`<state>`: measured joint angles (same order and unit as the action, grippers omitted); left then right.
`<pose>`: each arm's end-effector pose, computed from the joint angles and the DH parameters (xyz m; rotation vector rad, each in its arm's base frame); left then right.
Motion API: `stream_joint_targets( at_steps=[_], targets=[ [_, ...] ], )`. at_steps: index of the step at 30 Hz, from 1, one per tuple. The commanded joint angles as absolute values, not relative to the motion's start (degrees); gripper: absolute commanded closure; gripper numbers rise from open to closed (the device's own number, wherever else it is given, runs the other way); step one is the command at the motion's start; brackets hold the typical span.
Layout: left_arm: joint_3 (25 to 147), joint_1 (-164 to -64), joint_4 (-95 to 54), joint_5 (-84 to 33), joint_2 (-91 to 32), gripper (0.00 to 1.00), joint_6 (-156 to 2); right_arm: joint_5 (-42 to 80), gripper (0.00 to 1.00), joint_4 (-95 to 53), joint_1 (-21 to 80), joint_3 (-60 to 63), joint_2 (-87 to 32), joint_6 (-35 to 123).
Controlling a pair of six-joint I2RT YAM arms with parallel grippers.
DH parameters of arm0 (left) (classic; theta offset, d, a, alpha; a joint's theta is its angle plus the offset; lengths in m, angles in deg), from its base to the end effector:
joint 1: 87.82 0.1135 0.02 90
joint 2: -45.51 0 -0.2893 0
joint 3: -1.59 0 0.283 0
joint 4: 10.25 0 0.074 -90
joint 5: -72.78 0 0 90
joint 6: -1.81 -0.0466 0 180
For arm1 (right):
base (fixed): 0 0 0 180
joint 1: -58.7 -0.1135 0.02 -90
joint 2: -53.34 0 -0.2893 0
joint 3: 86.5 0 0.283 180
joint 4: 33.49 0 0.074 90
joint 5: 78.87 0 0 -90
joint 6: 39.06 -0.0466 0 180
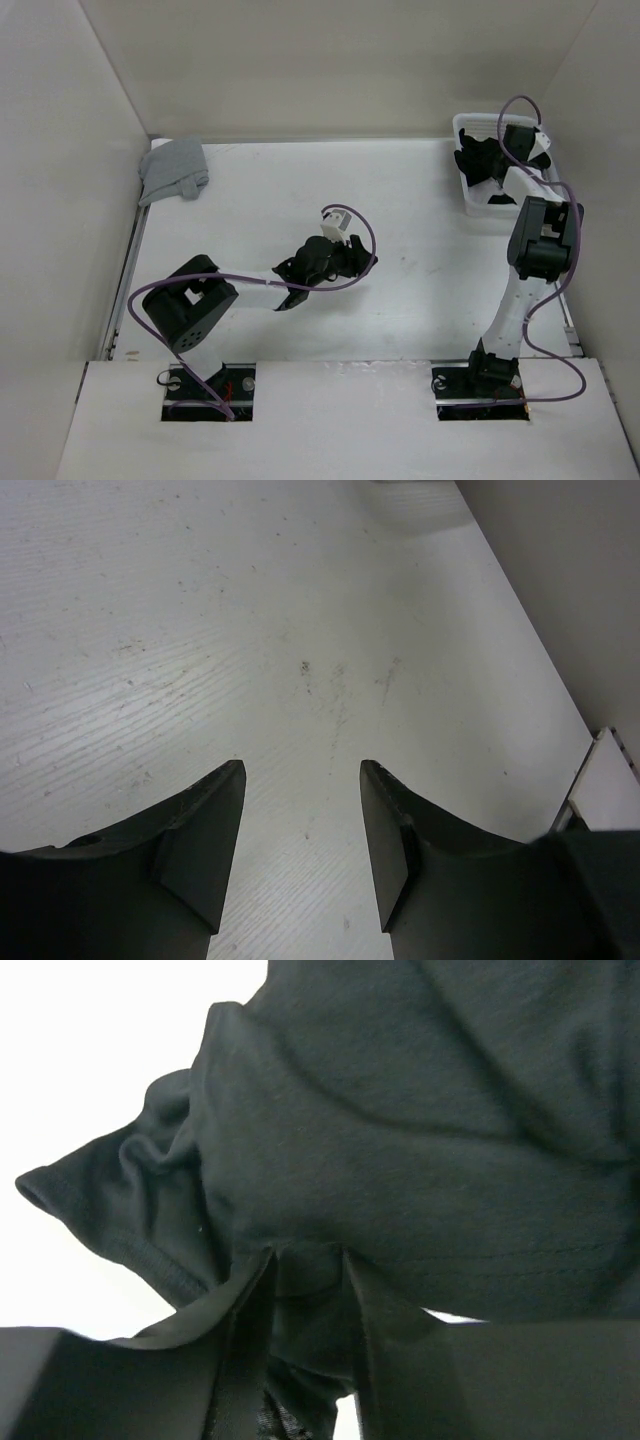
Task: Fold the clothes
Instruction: Grab the tank top from the pile, then move the tank top to the center of the board
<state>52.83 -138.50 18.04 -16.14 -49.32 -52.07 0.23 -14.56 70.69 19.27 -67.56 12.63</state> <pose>0.2324 -0.2823 0.1748 0.2355 1.9550 -1.0190 0.5273 -0.1210 0.2208 1.0128 1.9007 0.0602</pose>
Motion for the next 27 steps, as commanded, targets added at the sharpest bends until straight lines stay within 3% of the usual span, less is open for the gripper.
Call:
stream_joint_targets(
  at_steps=[1, 5, 15, 22, 27],
  targets=[
    [52.3, -138.2, 21.6, -15.9, -47.8, 0.52, -52.9, -1.4, 0.86, -17.3, 71.7, 21.5, -67.3, 12.0],
    [52.7, -138.2, 21.7, -16.0, -48.3, 0.52, -52.8, -1.4, 0.97, -24.4, 71.4, 15.6, -59.2, 13.1],
    [52.1, -137.7, 21.7, -14.6, -47.0, 0.52, -52.7, -3.4, 0.99, -33.4, 64.3, 2.9, -33.9, 14.4],
    [52.0, -133.1, 16.5, -11.2, -41.5, 0.52, -48.8, -2.3, 0.99, -29.5, 47.4, 3.4, -15.0, 18.1],
    [49.0, -123.0, 9.8, -11.2, -32.4, 0.49, -41.2, -4.2, 0.97, -25.5, 28.8, 0.5, -4.3, 19.1]
  ],
)
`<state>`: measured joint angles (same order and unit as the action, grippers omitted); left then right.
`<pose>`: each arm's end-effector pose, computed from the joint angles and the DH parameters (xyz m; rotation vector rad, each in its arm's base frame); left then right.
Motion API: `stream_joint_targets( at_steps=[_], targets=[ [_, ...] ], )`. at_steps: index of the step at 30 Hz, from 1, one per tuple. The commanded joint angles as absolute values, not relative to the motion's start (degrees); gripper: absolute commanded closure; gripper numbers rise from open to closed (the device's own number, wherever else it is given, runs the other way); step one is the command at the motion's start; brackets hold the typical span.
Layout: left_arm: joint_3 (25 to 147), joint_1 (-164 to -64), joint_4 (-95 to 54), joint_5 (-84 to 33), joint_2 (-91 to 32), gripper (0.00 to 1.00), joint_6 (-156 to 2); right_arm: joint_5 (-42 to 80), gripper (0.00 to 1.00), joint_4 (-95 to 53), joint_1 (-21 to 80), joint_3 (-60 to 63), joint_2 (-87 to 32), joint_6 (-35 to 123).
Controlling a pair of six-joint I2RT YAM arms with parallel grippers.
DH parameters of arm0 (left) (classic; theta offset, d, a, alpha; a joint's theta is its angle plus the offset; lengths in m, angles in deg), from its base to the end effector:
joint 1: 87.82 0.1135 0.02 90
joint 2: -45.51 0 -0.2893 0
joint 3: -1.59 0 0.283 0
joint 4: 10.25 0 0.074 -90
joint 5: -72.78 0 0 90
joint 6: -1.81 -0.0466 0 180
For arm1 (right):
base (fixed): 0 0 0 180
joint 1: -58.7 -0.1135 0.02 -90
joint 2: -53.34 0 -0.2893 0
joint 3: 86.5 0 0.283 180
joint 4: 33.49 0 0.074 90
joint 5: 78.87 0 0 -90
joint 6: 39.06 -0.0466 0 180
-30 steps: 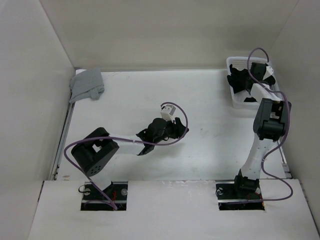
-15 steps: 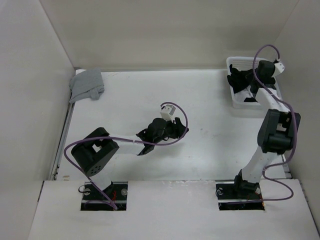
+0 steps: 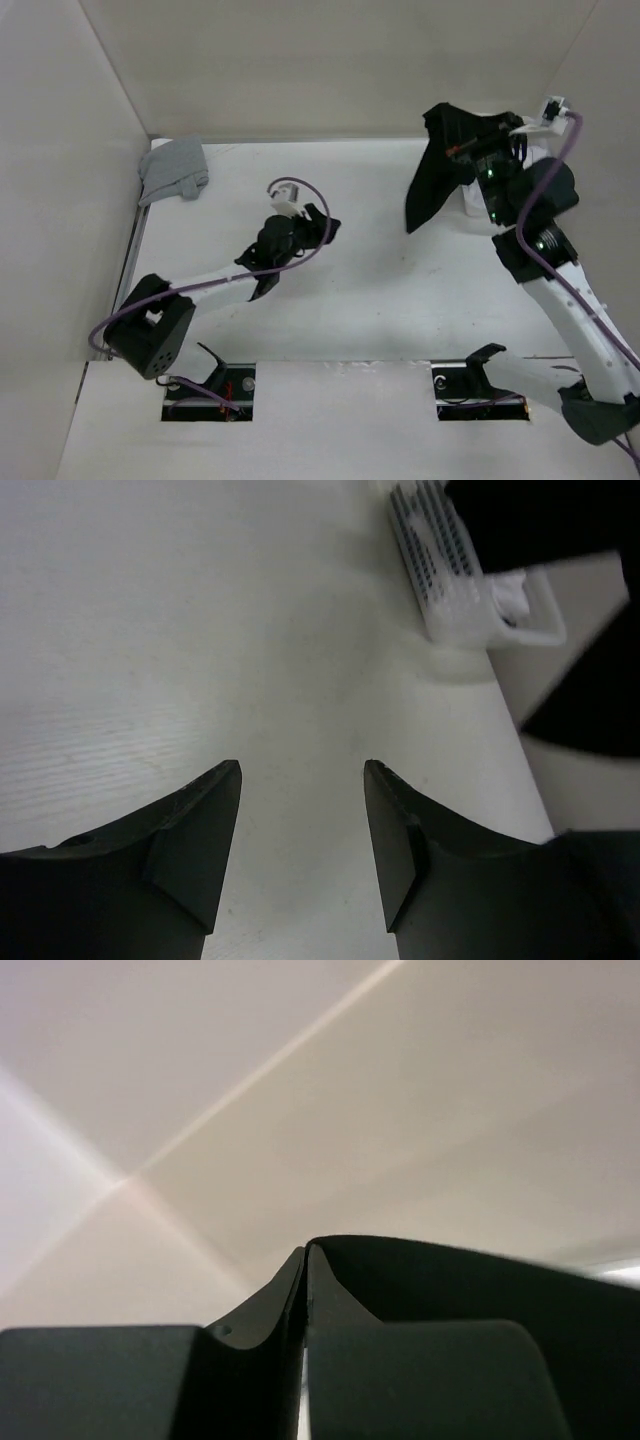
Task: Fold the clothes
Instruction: Move the tank top to the center of the board, then flatten the tank top out
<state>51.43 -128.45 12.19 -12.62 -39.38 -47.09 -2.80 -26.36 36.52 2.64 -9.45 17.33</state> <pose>0.2631 -0.2208 0.2128 -0.0686 1.8916 -0.9340 0.2393 0.0855 0.5356 0.3403 1.2294 0.6922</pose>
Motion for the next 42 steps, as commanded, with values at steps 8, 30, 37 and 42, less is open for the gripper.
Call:
stream_joint_targets(
  at_steps=[8, 30, 37, 42],
  targets=[
    [39.1, -106.1, 1.8, -11.5, -16.6, 0.43, -35.4, 0.3, 0.75, -24.3, 3.4, -22.1, -13.6, 10.3],
    [43.4, -113.3, -14.5, -1.5, -33.3, 0.4, -47.6, -4.3, 0.45, -8.8, 20.1, -40.0, -15.5, 5.3],
    [42.7, -114.8, -14.5, -3.2, -34.2, 0.58, -47.5, 4.6, 0.46, -16.5, 25.1, -38.3, -25.4, 5.1],
    [40.3, -115.1, -13.7, -4.2, -33.4, 0.83, -45.5, 8.8, 0.85, -21.4, 30.1, -30.3, -35.1, 6.9]
  ],
)
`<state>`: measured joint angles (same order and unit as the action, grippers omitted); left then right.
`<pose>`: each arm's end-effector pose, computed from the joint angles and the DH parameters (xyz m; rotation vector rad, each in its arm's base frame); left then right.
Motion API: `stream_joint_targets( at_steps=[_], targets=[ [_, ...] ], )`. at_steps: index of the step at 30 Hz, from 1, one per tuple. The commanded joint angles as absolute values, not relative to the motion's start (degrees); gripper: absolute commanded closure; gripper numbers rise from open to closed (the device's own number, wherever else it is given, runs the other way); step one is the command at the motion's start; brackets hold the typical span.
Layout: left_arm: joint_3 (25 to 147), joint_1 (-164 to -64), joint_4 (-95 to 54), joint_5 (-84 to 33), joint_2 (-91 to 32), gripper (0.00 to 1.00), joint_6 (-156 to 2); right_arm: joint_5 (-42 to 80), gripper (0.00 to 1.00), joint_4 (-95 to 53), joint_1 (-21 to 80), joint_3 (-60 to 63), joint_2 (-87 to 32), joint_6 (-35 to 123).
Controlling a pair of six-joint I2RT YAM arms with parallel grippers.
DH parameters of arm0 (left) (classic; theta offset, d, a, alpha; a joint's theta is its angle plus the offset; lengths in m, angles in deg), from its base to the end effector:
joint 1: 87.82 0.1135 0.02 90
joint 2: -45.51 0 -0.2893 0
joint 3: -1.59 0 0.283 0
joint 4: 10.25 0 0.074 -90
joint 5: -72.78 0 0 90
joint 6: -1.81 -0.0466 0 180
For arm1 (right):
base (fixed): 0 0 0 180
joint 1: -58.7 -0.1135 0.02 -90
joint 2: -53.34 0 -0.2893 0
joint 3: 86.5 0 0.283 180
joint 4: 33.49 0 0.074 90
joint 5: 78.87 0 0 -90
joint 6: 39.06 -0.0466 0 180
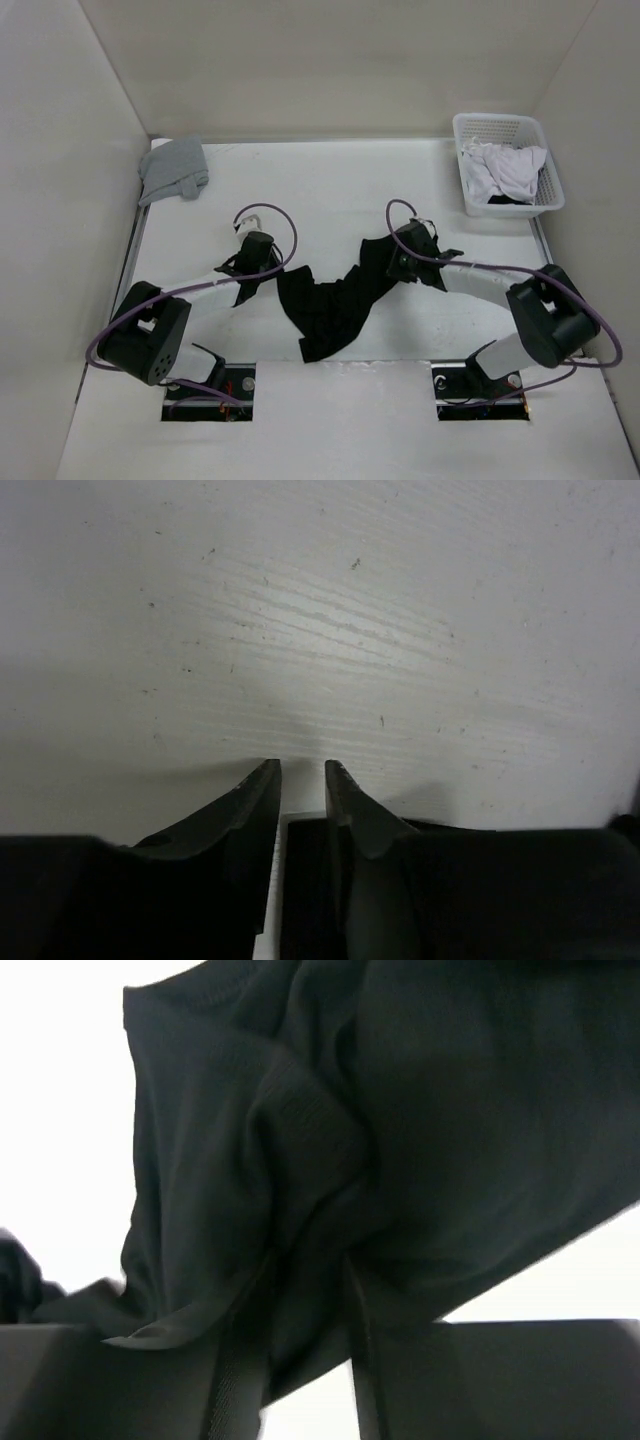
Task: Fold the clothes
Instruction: Flatten the tank top out
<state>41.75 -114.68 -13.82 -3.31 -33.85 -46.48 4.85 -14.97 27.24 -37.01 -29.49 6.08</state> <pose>0.2490 -0.1135 0.1380 -0.4208 2.2752 -0.3361 0.2540 0.1494 0.1504 0.3414 2.4967 0.4295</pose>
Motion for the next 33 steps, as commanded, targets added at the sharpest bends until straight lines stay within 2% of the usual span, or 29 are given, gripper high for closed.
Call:
stream_joint_targets(
  at_steps=[1, 3, 5, 8, 11, 14, 15, 16, 18, 20, 22, 24, 26, 28, 29, 30, 32, 33],
  targets=[
    [40.3, -115.1, -13.6, -4.1, -33.2, 0.83, -45.4, 8.5, 0.91, -22.4, 30.5, -28.1, -36.5, 7.5],
    [39.8, -114.8, -13.5, -3.7, -31.4, 0.86, -44.8, 8.9, 0.94, -22.7, 32.3, -20.1, -41.1, 8.8],
    [39.7, -114.5, -13.4, -3.2, -30.4, 0.86, -44.2, 8.5, 0.91, -22.6, 33.6, -12.2, -45.8, 9.8],
    [39.6, -114.4, -14.1, -2.9, -29.1, 0.81, -44.2, 8.6, 0.66, -23.4, 36.2, -5.3, -49.8, 9.9],
    [37.8, -114.8, -15.7, -3.3, -27.5, 0.74, -44.2, 9.6, 0.51, -26.4, 37.9, -6.9, -47.7, 10.3],
    [35.6, -115.9, -19.8, -3.3, -25.2, 0.71, -44.1, 10.2, 0.49, -28.3, 38.6, -12.2, -43.4, 11.0],
    [34.9, -116.1, -20.8, -3.1, -24.3, 0.7, -44.0, 10.0, 0.51, -28.2, 38.4, -13.8, -42.2, 11.0],
    [33.8, -116.3, -21.7, -2.7, -22.4, 0.71, -43.6, 9.6, 0.57, -27.9, 38.4, -16.4, -40.6, 10.9],
    [33.2, -116.9, -23.5, -1.2, -18.9, 0.66, -43.0, 9.6, 0.62, -27.8, 37.6, -20.6, -39.2, 10.3],
    [33.3, -116.9, -27.1, 0.9, -15.9, 0.61, -42.1, 10.2, 0.59, -27.8, 35.2, -24.1, -39.1, 9.7],
    [34.1, -117.3, -29.2, 0.7, -15.3, 0.58, -42.2, 9.7, 0.49, -28.0, 32.4, -26.3, -39.8, 9.8],
    [36.0, -120.1, -31.4, 0.0, -16.8, 0.55, -41.9, 10.2, 0.44, -28.5, 30.9, -25.8, -42.6, 9.7],
    [36.5, -121.2, -32.3, 0.4, -17.6, 0.54, -41.6, 10.4, 0.46, -28.6, 30.9, -24.2, -44.6, 9.7],
    [36.6, -122.0, -32.8, 0.5, -18.3, 0.54, -41.1, 11.7, 0.67, -28.1, 31.2, -19.2, -49.0, 9.7],
    [36.6, -122.0, -32.9, 0.3, -18.4, 0.54, -40.9, 12.5, 0.82, -27.4, 32.3, -15.3, -51.8, 9.7],
    [36.6, -122.1, -32.9, 0.2, -18.4, 0.54, -40.7, 12.7, 0.89, -26.1, 33.3, -11.0, -54.3, 10.2],
    [36.9, -122.6, -33.2, 0.0, -18.6, 0.54, -40.5, 12.4, 0.91, -23.6, 34.6, -4.9, -57.2, 10.7],
    [37.0, -122.8, -33.6, 0.0, -18.7, 0.54, -40.5, 12.6, 0.86, -21.5, 35.4, -0.5, -58.5, 11.0]
  ],
)
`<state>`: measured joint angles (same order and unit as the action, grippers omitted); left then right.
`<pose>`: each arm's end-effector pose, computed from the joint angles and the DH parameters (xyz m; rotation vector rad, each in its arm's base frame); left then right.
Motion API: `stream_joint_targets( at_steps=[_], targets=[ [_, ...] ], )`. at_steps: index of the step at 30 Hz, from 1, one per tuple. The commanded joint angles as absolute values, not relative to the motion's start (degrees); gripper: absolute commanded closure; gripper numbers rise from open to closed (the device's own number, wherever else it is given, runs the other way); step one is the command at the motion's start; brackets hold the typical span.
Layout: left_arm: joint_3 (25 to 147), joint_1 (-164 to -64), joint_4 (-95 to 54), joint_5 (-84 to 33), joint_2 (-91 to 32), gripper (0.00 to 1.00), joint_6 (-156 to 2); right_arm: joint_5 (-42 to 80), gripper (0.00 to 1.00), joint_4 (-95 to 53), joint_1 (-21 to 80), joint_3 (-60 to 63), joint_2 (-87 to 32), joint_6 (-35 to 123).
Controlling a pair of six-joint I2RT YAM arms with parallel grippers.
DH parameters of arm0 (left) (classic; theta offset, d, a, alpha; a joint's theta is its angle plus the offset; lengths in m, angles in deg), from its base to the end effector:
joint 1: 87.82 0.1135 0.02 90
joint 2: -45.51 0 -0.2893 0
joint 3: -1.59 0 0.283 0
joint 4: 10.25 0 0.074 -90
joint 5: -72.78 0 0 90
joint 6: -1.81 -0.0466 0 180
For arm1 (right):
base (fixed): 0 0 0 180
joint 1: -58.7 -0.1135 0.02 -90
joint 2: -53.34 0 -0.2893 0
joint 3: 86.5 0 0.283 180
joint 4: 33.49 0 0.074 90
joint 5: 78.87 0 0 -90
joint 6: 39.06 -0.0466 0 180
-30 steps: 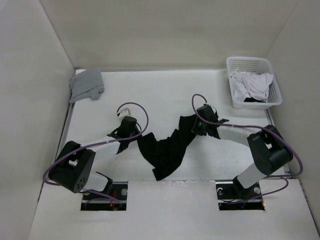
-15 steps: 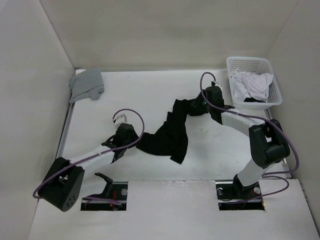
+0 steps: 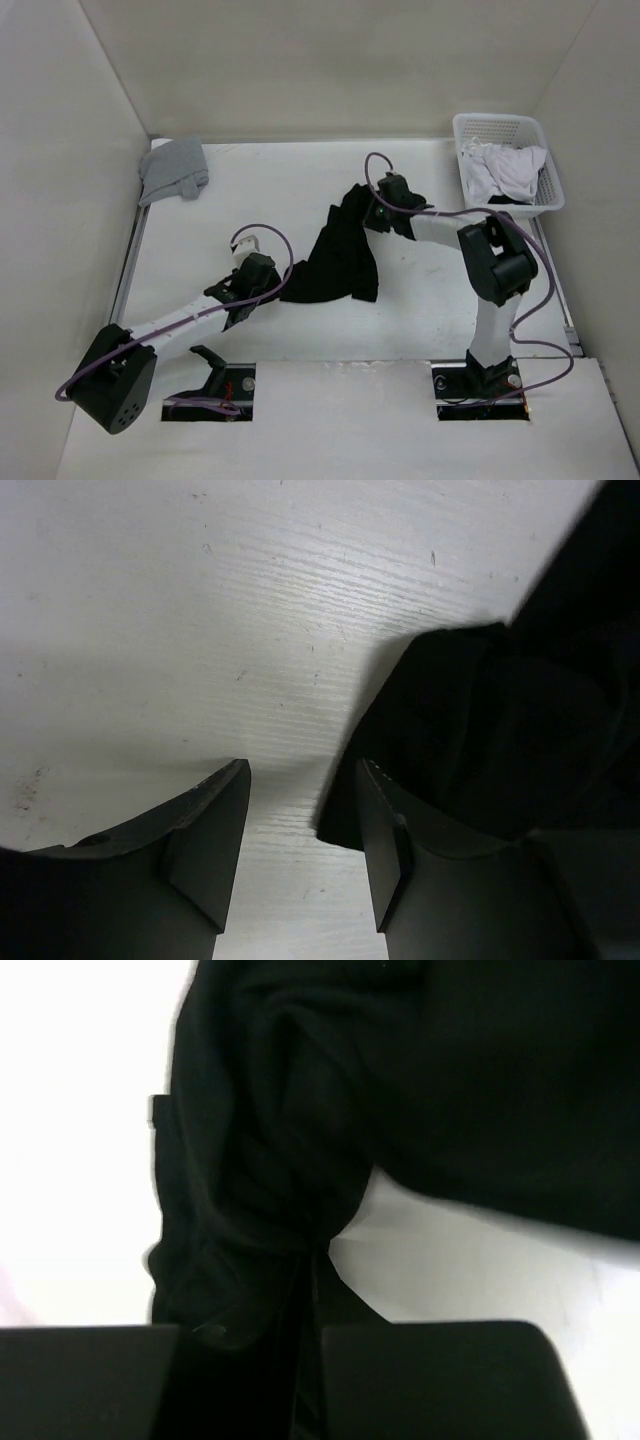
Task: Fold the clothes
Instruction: Flatten the tank top out
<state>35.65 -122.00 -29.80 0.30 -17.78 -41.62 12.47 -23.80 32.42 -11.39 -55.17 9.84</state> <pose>0.1857 -0.1092 0.1446 -0.3952 2.3589 -0.3014 0.3906 0.1941 0.1497 0.2981 2.3863 0.6022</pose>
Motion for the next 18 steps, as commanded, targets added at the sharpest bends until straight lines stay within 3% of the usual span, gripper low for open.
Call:
stream_joint_targets(
  at_steps=[1, 3, 5, 13, 18],
  targets=[
    [37.0, -122.8, -33.6, 0.0, -18.7, 0.54, -40.5, 12.7, 0.81, -21.3, 35.5, 0.6, -58.6, 11.3],
    [37.6, -123.3, -33.6, -0.6, -19.3, 0.54, -40.9, 12.2, 0.6, -22.0, 35.5, 0.6, -56.5, 12.1],
    [38.5, -124.1, -33.3, -1.8, -20.9, 0.55, -41.6, 11.4, 0.54, -23.3, 35.5, -4.3, -52.2, 12.4],
    [40.1, -125.0, -29.9, -2.4, -26.8, 0.56, -43.0, 11.8, 0.54, -32.9, 35.2, -21.7, -41.8, 8.3],
    [40.9, -125.3, -27.3, -2.4, -30.3, 0.69, -43.9, 11.1, 0.55, -35.6, 32.5, -27.7, -36.5, 7.1]
  ],
)
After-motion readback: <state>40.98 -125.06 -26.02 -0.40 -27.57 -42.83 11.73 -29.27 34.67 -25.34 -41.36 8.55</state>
